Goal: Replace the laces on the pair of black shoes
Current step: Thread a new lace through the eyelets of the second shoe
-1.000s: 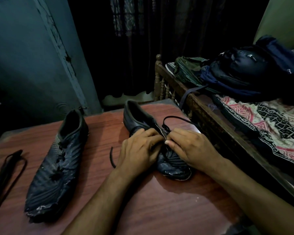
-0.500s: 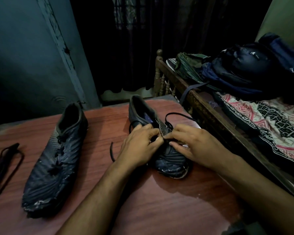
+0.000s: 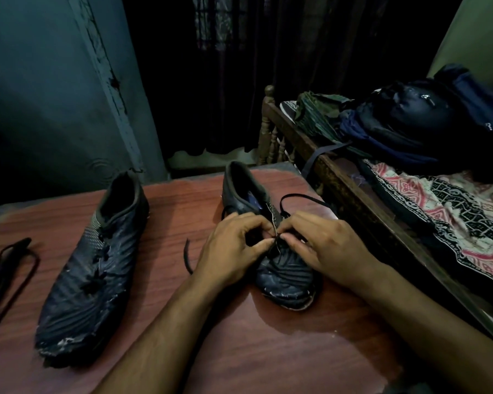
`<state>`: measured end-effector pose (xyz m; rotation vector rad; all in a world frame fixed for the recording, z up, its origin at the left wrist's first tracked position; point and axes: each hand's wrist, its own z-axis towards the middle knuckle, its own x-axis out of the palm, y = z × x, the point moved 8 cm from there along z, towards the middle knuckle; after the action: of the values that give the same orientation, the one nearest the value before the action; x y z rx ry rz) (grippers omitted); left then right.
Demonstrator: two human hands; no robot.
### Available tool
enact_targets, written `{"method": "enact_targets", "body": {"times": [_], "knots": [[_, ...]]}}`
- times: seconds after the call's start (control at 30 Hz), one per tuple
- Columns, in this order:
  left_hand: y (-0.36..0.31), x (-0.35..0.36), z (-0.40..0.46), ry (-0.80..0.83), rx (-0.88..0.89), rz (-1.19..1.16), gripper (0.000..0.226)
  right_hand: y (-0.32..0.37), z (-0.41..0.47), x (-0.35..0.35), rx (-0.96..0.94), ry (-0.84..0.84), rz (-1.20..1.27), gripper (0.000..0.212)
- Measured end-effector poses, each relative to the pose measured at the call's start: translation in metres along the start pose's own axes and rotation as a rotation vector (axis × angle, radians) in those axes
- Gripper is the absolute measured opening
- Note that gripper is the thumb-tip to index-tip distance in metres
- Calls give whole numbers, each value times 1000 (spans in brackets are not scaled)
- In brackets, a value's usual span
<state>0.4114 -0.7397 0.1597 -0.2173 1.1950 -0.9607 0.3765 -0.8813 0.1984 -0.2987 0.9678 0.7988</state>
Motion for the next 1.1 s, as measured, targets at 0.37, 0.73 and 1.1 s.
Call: {"method": "enact_targets", "body": {"times": [0.37,0.73,1.1], "knots": [[1,-1,-1,81,9,-22,22,-4,-2,10,-37,240,40,24],[-5,-1,-2,59,20,11,20,11,11,10,-314,451,-209,12],[-6,1,-4,82,14,27,22,4,10,10,-245,251,-202,38]]}}
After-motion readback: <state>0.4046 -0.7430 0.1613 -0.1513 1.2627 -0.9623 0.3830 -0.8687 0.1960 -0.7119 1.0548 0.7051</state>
